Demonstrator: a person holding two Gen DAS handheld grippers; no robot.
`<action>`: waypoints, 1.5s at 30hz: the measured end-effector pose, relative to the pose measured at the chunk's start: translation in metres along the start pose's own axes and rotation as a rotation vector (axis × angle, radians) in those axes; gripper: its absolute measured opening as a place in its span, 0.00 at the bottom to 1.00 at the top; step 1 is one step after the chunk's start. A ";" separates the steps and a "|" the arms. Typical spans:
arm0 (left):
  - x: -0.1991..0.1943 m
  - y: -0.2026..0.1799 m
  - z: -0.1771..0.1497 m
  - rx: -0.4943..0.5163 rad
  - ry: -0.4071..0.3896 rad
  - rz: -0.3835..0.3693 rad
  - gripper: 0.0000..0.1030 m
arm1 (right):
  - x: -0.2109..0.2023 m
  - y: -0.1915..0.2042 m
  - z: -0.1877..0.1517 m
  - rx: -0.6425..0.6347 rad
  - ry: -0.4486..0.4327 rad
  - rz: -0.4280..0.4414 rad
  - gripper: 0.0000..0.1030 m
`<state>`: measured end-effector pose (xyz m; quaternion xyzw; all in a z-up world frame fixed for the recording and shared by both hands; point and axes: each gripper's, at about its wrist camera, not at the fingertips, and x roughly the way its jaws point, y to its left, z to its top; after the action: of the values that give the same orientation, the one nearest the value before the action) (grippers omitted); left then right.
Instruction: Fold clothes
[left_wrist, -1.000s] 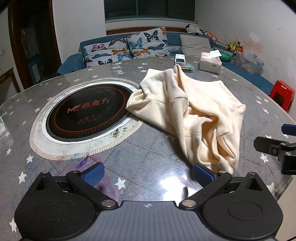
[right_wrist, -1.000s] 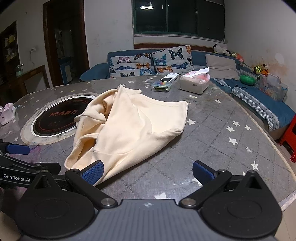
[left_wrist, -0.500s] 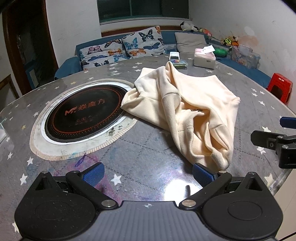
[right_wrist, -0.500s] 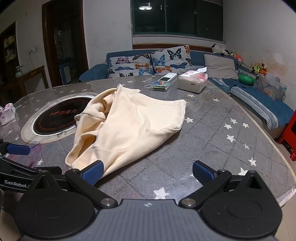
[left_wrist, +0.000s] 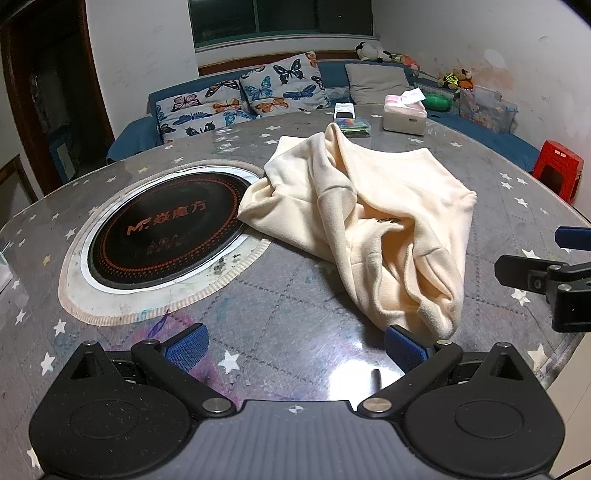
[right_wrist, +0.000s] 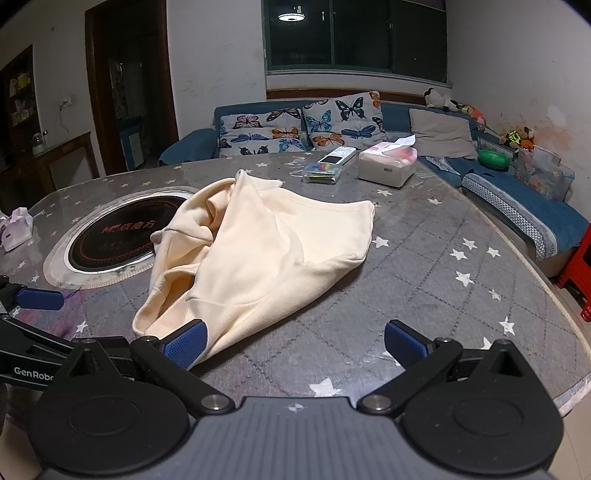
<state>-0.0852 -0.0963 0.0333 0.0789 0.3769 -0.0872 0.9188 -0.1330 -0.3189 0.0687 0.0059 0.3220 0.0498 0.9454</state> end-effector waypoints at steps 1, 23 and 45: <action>0.000 0.000 0.000 0.001 0.000 0.000 1.00 | 0.000 0.000 0.000 -0.002 0.000 0.000 1.00; 0.013 0.015 0.042 -0.001 -0.077 0.005 0.99 | 0.032 0.000 0.033 -0.037 -0.004 -0.001 0.99; 0.088 0.015 0.116 0.048 -0.049 -0.156 0.27 | 0.088 -0.009 0.087 -0.051 0.017 0.037 0.90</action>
<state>0.0585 -0.1152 0.0539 0.0690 0.3573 -0.1692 0.9160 -0.0099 -0.3172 0.0834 -0.0125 0.3285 0.0752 0.9414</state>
